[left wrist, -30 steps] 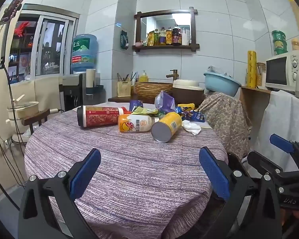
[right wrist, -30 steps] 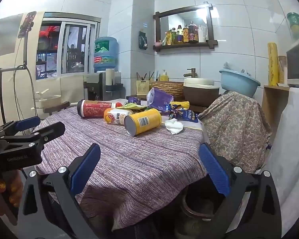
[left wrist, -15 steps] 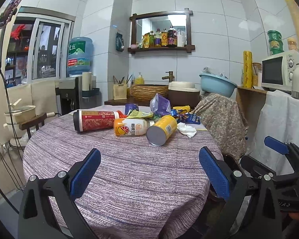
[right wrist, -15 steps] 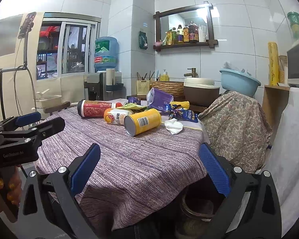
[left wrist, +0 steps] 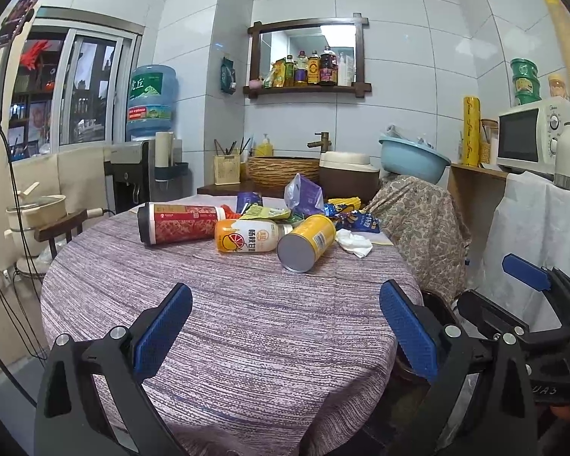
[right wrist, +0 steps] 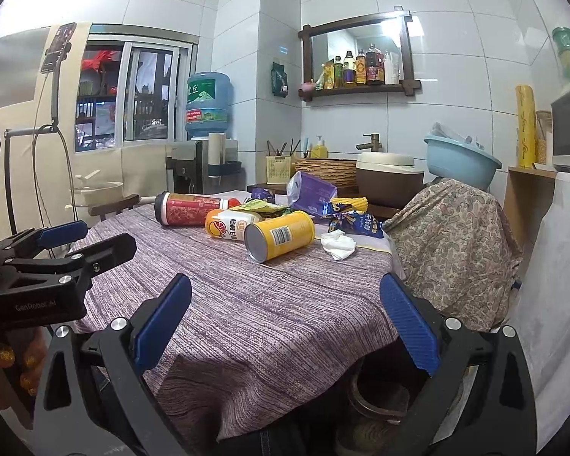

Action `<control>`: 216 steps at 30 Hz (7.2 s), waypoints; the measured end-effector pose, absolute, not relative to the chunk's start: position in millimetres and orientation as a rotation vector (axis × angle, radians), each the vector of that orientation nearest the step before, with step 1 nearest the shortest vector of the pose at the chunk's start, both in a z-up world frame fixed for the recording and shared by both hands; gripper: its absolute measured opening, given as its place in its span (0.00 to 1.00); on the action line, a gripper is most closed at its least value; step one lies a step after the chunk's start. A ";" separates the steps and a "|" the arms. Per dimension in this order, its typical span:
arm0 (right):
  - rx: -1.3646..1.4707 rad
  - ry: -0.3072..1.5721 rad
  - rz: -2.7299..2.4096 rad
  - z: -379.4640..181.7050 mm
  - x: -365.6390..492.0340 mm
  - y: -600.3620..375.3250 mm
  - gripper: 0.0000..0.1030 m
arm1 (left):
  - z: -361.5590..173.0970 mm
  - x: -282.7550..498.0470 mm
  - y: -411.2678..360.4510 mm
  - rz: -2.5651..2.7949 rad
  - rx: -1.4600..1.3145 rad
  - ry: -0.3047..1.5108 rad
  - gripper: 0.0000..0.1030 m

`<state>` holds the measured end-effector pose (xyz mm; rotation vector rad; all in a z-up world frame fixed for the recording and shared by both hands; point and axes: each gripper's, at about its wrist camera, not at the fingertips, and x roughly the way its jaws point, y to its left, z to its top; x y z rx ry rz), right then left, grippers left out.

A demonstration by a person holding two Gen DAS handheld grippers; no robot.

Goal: Collect trash

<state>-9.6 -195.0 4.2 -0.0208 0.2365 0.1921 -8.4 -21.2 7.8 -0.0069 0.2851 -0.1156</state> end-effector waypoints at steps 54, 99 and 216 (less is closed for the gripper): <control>-0.012 0.269 0.204 -5.5 -0.9 -193.8 0.95 | 3.0 -2.0 -12.8 -0.085 0.001 0.321 0.95; -0.080 0.632 0.302 -19.7 226.0 -196.2 0.95 | -6.7 165.6 45.2 -0.107 0.065 0.642 0.95; 0.074 0.492 0.162 4.7 160.1 -306.9 0.25 | 65.3 120.2 -116.0 -0.490 0.051 0.313 0.04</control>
